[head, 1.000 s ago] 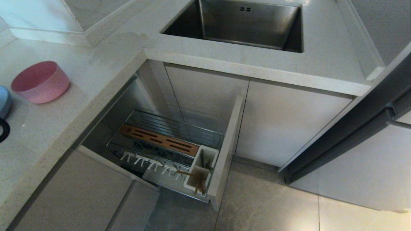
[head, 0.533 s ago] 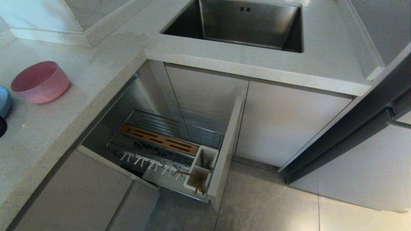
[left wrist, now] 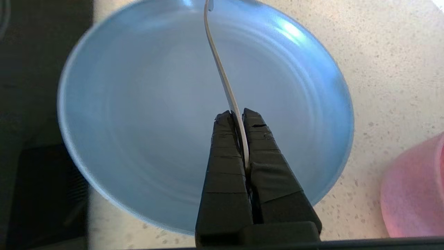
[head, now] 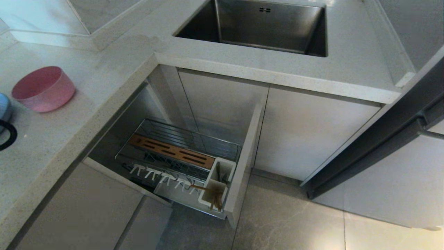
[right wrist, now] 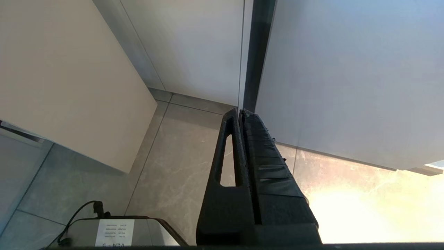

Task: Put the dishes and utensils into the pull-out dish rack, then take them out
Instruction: Close the cupboard

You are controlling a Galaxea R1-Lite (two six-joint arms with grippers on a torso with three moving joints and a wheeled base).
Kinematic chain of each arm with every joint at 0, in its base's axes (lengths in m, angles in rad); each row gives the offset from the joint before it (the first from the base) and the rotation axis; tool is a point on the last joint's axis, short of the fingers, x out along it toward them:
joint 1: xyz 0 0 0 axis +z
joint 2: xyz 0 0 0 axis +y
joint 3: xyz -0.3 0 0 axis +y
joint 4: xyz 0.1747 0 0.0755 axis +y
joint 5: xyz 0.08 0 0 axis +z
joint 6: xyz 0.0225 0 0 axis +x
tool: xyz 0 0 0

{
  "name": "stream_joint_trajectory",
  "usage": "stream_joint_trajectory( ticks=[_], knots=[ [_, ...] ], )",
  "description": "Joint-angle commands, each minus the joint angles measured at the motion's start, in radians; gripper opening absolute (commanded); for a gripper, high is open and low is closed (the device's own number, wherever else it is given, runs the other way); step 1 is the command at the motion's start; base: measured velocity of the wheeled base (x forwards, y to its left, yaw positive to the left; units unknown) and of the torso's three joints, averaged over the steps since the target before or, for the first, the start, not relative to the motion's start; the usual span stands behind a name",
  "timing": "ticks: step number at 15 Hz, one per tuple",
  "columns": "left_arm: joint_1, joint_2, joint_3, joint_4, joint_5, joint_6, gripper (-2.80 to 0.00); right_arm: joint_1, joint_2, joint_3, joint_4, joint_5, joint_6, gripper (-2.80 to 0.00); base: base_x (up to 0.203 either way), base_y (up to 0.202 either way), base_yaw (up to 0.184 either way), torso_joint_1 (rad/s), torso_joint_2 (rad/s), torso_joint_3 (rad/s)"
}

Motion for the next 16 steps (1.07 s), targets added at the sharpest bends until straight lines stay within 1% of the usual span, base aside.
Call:
stream_joint_trajectory(
  ticks=[1, 6, 16],
  knots=[
    [-0.01, 0.014, 0.0, 0.0, 0.0, -0.016, 0.0, 0.0, -0.001, 0.0, 0.0, 0.0, 0.0, -2.8, 0.0, 0.0, 0.0, 0.0, 0.0, 0.0],
    [-0.022, 0.007, 0.001, -0.001, -0.001, -0.018, 0.0, 0.0, -0.001, 0.0, 0.0, 0.0, 0.0, -2.8, 0.0, 0.0, 0.0, 0.0, 0.0, 0.0],
    [-0.021, -0.014, -0.001, 0.0, -0.001, -0.016, 0.0, 0.0, -0.001, 0.0, 0.0, 0.0, 0.0, -2.8, 0.0, 0.0, 0.0, 0.0, 0.0, 0.0]
  ],
)
